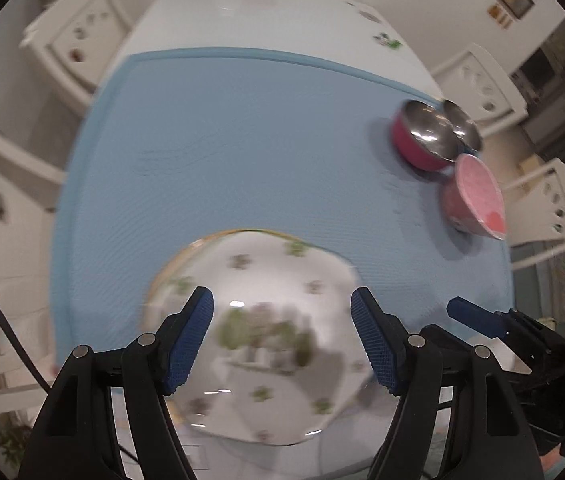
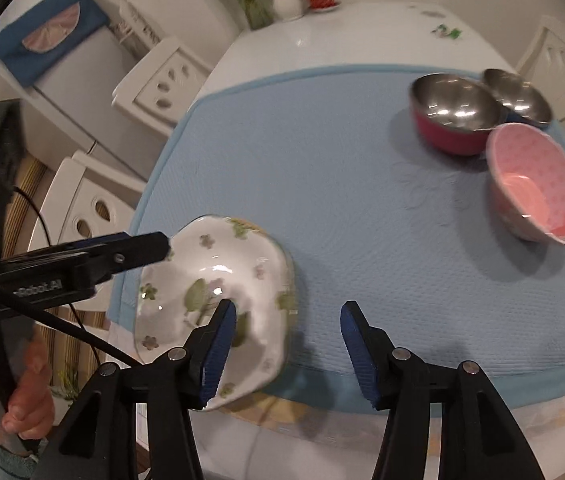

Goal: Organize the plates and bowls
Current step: 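Lower the plate stack onto the cloth edge and open the right gripper, then grasp the rim of the pink polka-dot bowl with the right gripper, then carry the pink bowl toward the plates and set it down, opening the right gripper, then grasp the rim of the magenta steel bowl with the right gripper, then carry the magenta bowl and lower it into the pink bowl, then open the right gripper and lift it off the nested bowls, then grasp the rim of the blue steel bowl with the right gripper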

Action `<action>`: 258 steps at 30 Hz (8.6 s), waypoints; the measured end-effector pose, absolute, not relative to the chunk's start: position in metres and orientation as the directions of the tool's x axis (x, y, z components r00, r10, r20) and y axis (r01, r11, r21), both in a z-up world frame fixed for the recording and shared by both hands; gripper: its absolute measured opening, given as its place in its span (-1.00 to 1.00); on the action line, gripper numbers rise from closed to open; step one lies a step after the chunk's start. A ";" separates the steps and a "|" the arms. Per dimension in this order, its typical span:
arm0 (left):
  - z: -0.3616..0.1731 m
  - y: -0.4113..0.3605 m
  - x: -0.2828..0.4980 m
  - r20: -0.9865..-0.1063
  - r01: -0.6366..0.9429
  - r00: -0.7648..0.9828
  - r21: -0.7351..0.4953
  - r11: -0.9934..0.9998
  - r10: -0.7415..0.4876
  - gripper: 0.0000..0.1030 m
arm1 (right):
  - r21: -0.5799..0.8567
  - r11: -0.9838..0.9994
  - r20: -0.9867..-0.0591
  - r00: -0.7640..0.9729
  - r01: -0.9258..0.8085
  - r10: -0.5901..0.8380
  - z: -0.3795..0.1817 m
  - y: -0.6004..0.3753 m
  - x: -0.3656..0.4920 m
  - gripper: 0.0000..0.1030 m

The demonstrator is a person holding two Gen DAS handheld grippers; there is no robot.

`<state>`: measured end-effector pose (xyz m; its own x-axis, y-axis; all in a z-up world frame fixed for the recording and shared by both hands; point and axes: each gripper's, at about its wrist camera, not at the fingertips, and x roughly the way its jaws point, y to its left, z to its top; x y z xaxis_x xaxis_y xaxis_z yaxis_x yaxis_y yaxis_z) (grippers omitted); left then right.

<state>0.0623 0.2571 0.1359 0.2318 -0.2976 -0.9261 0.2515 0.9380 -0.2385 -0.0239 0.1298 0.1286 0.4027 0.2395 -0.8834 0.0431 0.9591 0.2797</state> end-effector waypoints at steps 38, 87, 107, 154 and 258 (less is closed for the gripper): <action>0.051 -0.006 0.096 -0.912 0.181 0.196 -0.328 0.927 -0.361 -0.73 | 0.289 0.929 -0.909 0.370 0.231 0.191 0.073 -0.155 0.039 -0.80; 0.070 0.066 -0.023 -0.939 0.158 0.085 -0.318 0.935 -0.334 -0.68 | 0.420 0.881 -0.907 0.139 0.218 0.398 0.094 -0.113 -0.059 -0.78; 0.127 0.087 0.162 -0.854 0.136 0.231 -0.446 0.885 -0.466 0.27 | 0.579 0.741 -0.786 0.475 0.341 0.395 0.131 -0.112 0.064 0.11; 0.144 0.071 0.111 -0.863 0.214 0.280 -0.371 0.904 -0.421 -0.61 | 0.376 0.916 -0.854 0.436 0.143 0.283 0.167 -0.033 0.019 -0.56; 0.075 -0.042 0.254 -0.894 0.383 0.122 -0.358 0.852 -0.431 0.31 | 0.358 0.860 -0.895 0.395 0.363 0.206 0.088 -0.197 0.134 0.00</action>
<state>0.2536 -0.0422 0.0754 0.1224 -0.4309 -0.8941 0.3827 0.8517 -0.3581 0.1338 -0.1974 0.0879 0.3953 0.2056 -0.8952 0.3631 0.8603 0.3579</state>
